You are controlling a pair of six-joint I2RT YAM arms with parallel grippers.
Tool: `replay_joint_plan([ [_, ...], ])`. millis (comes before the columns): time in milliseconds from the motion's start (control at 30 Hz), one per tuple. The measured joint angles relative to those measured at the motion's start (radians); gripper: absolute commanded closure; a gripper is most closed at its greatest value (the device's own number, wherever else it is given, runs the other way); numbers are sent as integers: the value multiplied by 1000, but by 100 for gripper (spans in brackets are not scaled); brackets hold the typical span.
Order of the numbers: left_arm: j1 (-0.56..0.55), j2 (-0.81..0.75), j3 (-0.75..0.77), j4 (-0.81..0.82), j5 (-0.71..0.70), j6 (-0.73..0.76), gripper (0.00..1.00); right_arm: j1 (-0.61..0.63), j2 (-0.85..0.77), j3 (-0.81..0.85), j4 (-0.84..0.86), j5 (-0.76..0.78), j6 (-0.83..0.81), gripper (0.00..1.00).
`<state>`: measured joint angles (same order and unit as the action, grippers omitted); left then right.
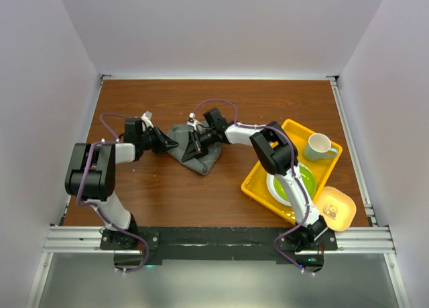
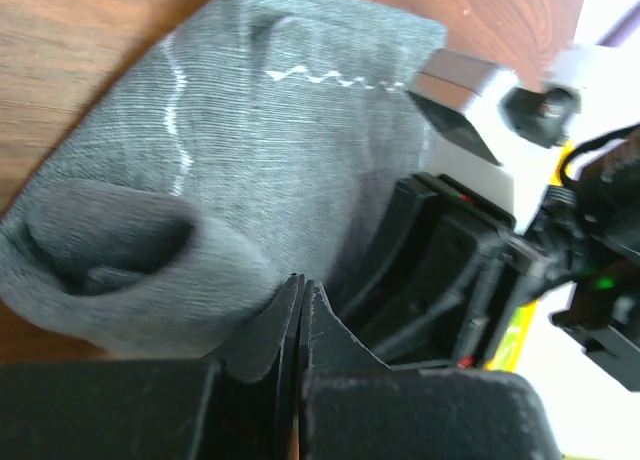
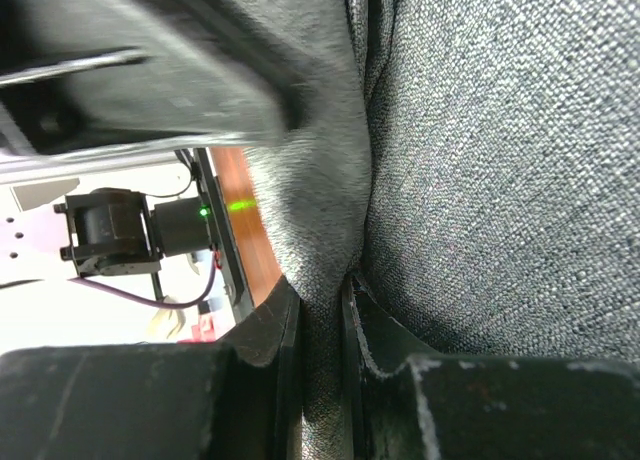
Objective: Fold the napkin, place the utensils inside, and roll it up
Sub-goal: Roll the napkin with the utensil
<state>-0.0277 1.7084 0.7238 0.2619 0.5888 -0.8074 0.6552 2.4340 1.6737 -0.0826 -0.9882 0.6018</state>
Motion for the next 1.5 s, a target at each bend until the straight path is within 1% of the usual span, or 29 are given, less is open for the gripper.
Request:
replay_joint_plan([
  [33,0,17,-3,16,2,-3,100,0,0,0,-3,1,0,77],
  [67,0,34,-4,29,3,-5,100,-1,0,3,-10,2,0,70],
  [133,-1,60,-8,53,6,-13,100,-1,0,16,-40,6,-4,63],
  [167,-1,67,-12,64,6,-15,100,-1,0,26,-58,7,-7,57],
  [300,-1,76,-26,88,6,-21,100,1,-12,60,-132,27,-31,47],
  [333,-1,79,-27,95,7,-22,100,3,-18,68,-160,39,-39,46],
  [367,-1,84,-30,106,11,-23,100,6,-22,82,-190,55,-55,42],
  [400,-1,86,-31,113,12,-24,100,7,-26,99,-226,76,-74,40],
  [567,-1,102,-31,134,19,-21,100,12,-55,176,-406,211,-207,36],
  [700,-1,107,-31,141,26,-20,100,6,-113,174,-528,335,-308,35],
  [767,-1,108,-31,141,27,-20,100,6,-155,145,-553,380,-340,40],
  [800,-1,108,-30,141,28,-19,100,8,-180,125,-562,397,-352,44],
  [833,-1,109,-29,141,29,-19,100,10,-204,103,-567,412,-361,54],
  [933,-1,114,-22,135,34,-19,100,25,-260,32,-569,457,-380,66],
  [1067,-1,126,3,100,40,-16,100,48,-286,-65,-560,553,-388,68],
  [1200,-2,135,29,55,48,-11,100,63,-293,-79,-547,595,-399,66],
  [1267,-2,140,43,31,49,-10,100,79,-303,-79,-549,639,-409,63],
  [1367,-2,146,69,-16,52,6,100,115,-328,-71,-565,758,-441,49],
  [1400,-3,147,76,-28,52,9,100,126,-333,-63,-575,796,-451,39],
  [1467,-4,151,90,-55,52,18,100,159,-336,-35,-600,877,-484,29],
  [1500,-5,153,100,-71,53,20,100,179,-337,-18,-607,923,-508,22],
])
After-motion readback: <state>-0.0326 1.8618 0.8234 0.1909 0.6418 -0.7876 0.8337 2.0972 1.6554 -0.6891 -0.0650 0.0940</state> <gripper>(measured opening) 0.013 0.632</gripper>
